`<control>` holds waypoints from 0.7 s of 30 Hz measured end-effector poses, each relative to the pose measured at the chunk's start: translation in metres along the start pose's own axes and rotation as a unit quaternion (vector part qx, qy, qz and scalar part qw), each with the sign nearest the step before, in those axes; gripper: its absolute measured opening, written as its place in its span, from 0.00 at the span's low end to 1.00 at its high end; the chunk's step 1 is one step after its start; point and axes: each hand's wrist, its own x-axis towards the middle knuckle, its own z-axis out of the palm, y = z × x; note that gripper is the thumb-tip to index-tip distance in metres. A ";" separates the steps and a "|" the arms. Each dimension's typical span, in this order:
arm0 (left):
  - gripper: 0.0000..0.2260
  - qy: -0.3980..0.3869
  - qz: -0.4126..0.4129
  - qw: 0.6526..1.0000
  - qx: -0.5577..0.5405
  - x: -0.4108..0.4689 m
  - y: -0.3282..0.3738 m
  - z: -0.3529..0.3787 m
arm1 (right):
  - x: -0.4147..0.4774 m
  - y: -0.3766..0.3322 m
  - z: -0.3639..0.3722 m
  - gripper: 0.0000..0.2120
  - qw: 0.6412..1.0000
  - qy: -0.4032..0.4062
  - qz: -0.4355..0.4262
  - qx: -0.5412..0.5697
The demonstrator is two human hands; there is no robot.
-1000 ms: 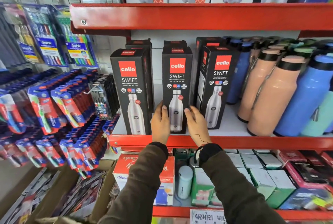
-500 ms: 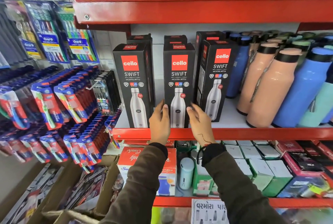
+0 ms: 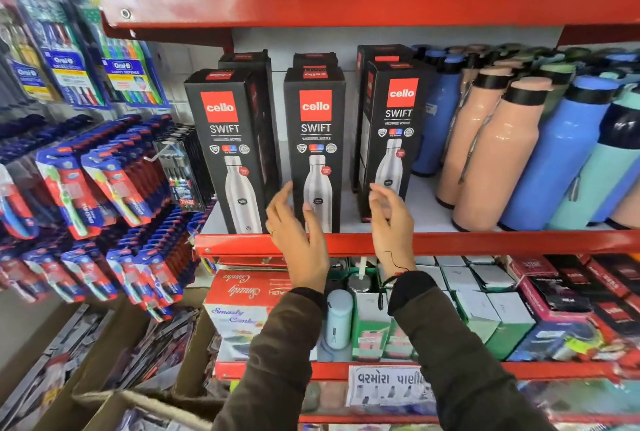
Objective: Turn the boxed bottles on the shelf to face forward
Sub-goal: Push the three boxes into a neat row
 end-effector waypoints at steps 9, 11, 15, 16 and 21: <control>0.19 -0.093 0.098 0.989 -0.054 -0.031 0.037 0.064 | 0.040 0.029 -0.053 0.23 1.000 0.006 -0.002 -0.027; 0.21 -0.137 0.076 0.986 -0.061 -0.028 0.037 0.082 | 0.053 0.031 -0.056 0.24 0.999 -0.020 0.023 -0.032; 0.23 -0.188 -0.079 0.978 -0.051 -0.010 0.040 0.104 | 0.069 0.037 -0.052 0.24 0.995 -0.075 0.057 -0.019; 0.23 -0.193 -0.124 0.972 -0.049 -0.004 0.040 0.107 | 0.072 0.038 -0.051 0.23 0.995 -0.083 0.061 -0.019; 0.22 -0.229 -0.192 0.954 -0.020 0.008 0.033 0.117 | 0.075 0.038 -0.052 0.19 0.996 -0.064 0.063 -0.011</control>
